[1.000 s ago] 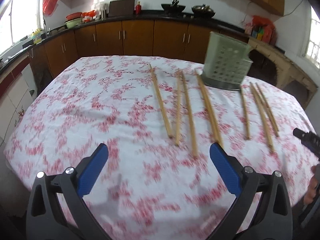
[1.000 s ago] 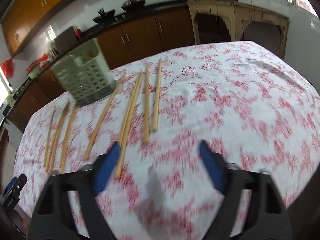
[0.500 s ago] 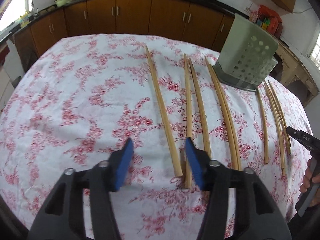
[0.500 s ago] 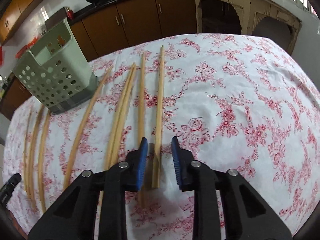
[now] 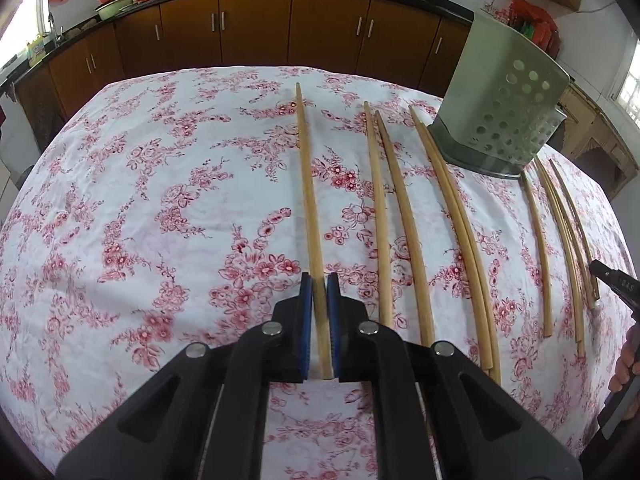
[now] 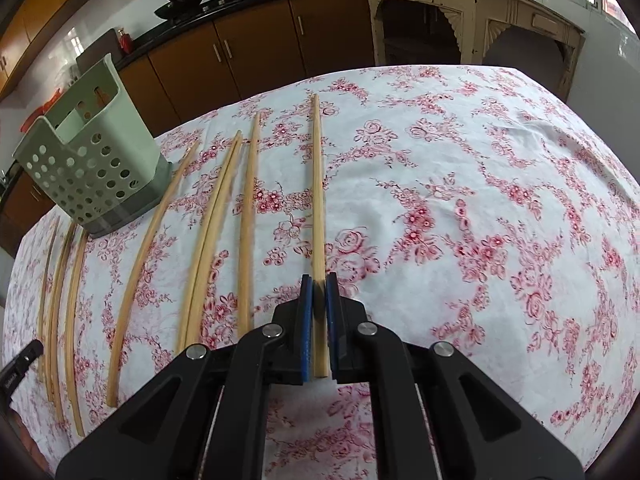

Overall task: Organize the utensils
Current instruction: 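Lower the right tool onto a chopstick and close it while the left tool grasps another, then lift the held chopsticks and carry both tools over the green holder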

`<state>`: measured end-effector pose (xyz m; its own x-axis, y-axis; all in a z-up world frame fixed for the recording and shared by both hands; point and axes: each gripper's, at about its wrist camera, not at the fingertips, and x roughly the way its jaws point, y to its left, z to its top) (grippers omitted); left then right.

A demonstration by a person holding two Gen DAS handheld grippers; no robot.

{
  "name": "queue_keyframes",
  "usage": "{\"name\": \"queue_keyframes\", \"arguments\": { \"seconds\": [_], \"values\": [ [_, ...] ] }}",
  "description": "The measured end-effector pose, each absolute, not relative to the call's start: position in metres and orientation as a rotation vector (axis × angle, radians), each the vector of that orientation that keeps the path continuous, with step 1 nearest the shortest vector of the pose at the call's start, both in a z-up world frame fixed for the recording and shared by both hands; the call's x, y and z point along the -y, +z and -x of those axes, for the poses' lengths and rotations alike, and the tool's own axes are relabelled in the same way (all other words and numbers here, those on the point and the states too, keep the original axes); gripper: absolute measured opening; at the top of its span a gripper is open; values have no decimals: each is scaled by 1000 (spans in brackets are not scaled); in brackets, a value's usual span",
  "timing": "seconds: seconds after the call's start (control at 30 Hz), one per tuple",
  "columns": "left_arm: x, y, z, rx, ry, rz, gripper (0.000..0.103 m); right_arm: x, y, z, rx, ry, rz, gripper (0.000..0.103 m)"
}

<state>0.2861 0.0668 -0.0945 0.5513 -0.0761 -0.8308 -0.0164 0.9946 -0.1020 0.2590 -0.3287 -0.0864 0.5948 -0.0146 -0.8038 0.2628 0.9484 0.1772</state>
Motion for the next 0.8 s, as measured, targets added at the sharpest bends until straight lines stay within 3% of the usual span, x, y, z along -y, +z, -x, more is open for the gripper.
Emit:
{"name": "queue_keyframes", "arguments": {
  "seconds": [0.2, 0.33, 0.43, 0.8],
  "values": [
    [-65, -89, -278, -980, -49, 105, 17, 329, -86, -248, -914, -153, -286, 8],
    [-61, -87, -273, -972, -41, 96, 16, 326, -88, -249, -905, -153, -271, 8],
    [-60, -89, -267, -952, -20, 69, 9, 324, -90, -250, -891, -151, -262, 8],
    [-62, -90, -274, -914, -30, 72, 9, 317, -91, -253, -861, -165, -214, 8]
  ]
}}
